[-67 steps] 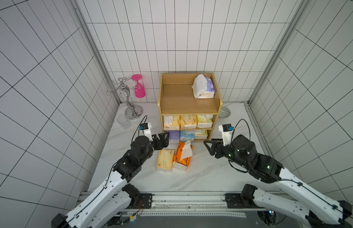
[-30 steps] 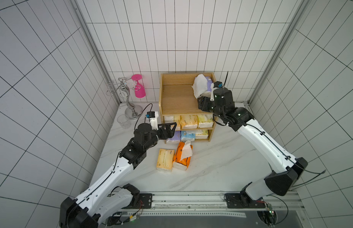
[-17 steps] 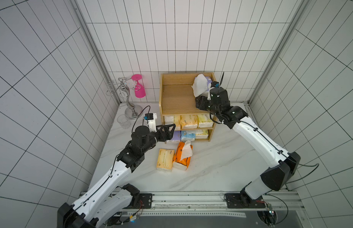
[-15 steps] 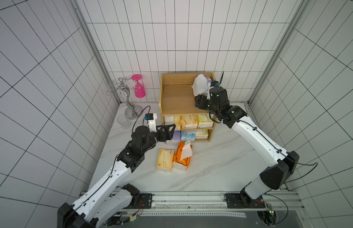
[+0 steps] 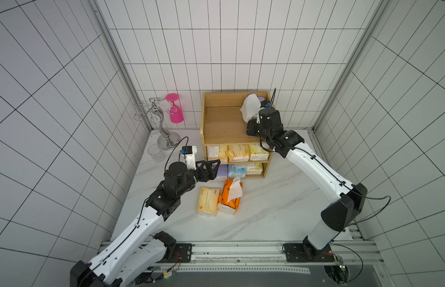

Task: Remove the tissue boxes from the shelf
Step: Adjust the box of tissues on the shelf.

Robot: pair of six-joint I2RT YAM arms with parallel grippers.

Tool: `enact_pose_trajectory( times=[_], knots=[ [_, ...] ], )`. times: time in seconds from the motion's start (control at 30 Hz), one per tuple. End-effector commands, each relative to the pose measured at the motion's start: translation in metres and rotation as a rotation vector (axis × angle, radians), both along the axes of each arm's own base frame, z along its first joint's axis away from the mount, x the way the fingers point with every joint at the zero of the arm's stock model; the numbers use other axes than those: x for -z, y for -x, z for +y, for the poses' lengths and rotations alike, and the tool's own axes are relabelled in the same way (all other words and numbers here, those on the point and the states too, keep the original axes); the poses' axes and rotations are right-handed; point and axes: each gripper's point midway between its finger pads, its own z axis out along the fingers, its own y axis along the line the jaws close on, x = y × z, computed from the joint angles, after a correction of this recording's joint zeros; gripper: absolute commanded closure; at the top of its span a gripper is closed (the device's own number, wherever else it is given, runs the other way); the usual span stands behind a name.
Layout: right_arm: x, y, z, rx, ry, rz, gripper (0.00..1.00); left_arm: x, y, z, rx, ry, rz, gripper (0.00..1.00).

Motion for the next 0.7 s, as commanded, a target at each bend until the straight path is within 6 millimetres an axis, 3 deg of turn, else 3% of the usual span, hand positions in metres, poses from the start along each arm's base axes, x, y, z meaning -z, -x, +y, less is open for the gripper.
enact_pose_trajectory(
  times=[0.0, 0.2, 0.47, 0.53, 0.6, 0.67],
  knots=[
    [-0.032, 0.015, -0.003, -0.036, -0.028, -0.056, 0.9, 0.002, 0.001, -0.001, 0.007, 0.003, 0.0, 0.02],
    [-0.029, 0.045, 0.006, -0.093, 0.007, -0.055, 1.0, 0.001, 0.0, -0.001, 0.008, 0.008, 0.002, 0.02],
    [-0.036, 0.087, 0.024, -0.161, 0.032, -0.075, 0.98, 0.003, -0.001, 0.0, -0.001, 0.003, 0.006, 0.02],
    [-0.04, 0.086, 0.019, -0.138, 0.039, -0.082, 0.88, 0.001, -0.001, 0.0, -0.003, 0.004, 0.003, 0.02],
    [-0.047, 0.08, 0.009, -0.076, 0.052, -0.098, 0.48, 0.001, -0.002, 0.0, -0.003, 0.002, 0.001, 0.02],
    [-0.052, 0.073, -0.001, -0.024, 0.052, -0.097, 0.33, -0.002, -0.003, 0.0, -0.005, -0.004, -0.009, 0.02]
  ],
)
